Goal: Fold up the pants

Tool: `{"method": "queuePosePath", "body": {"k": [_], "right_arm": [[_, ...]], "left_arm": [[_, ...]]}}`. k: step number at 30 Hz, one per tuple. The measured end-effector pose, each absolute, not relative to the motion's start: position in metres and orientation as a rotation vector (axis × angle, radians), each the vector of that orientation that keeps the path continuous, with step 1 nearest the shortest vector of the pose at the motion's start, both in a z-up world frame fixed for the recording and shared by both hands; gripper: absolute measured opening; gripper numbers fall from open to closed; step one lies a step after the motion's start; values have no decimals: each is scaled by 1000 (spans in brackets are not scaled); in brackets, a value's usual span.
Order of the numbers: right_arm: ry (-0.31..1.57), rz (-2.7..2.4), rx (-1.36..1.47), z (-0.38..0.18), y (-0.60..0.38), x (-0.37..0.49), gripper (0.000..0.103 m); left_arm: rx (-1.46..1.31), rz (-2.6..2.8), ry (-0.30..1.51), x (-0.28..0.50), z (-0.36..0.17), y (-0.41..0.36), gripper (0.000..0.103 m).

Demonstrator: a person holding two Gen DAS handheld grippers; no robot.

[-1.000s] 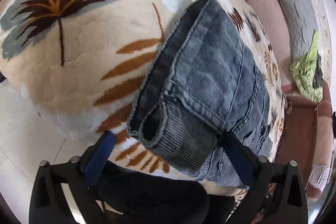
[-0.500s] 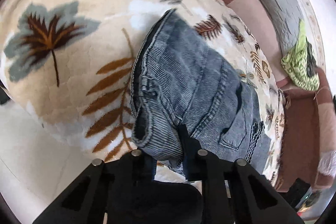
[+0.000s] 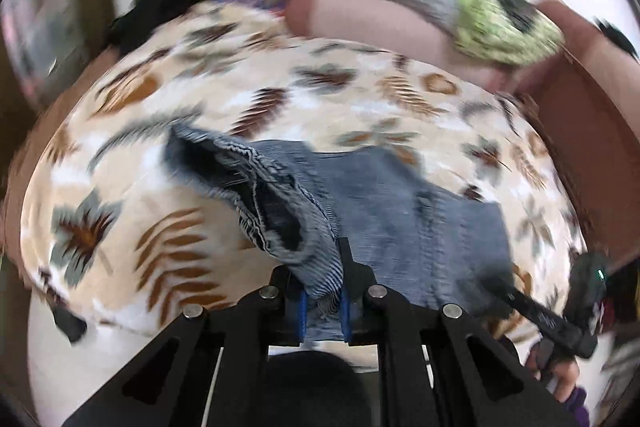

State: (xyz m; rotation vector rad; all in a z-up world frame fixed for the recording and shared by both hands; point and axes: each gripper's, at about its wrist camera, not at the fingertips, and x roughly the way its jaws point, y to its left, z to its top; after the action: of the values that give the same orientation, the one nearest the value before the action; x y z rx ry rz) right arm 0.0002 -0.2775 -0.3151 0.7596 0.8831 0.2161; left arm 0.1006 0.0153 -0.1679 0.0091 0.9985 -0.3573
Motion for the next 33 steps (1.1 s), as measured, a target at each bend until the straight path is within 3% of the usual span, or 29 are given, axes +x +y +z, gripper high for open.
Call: {"method": "queuePosePath", "body": {"k": [8, 17, 20, 23, 28, 33], "right_arm": [[796, 100, 899, -328, -347, -30, 36], [716, -32, 1009, -335, -411, -77, 36], [724, -34, 998, -333, -416, -84, 36], [733, -4, 1001, -334, -415, -86, 37], [747, 86, 949, -317, -383, -60, 37], [780, 160, 750, -280, -333, -17, 37]], "left_arm": [[201, -568, 1001, 67, -168, -104, 11], [313, -722, 1137, 45, -232, -227, 11], [287, -767, 1150, 40, -232, -227, 11], [310, -765, 1036, 34, -204, -207, 12], [322, -588, 950, 55, -183, -154, 37], [323, -374, 963, 85, -199, -103, 37]]}}
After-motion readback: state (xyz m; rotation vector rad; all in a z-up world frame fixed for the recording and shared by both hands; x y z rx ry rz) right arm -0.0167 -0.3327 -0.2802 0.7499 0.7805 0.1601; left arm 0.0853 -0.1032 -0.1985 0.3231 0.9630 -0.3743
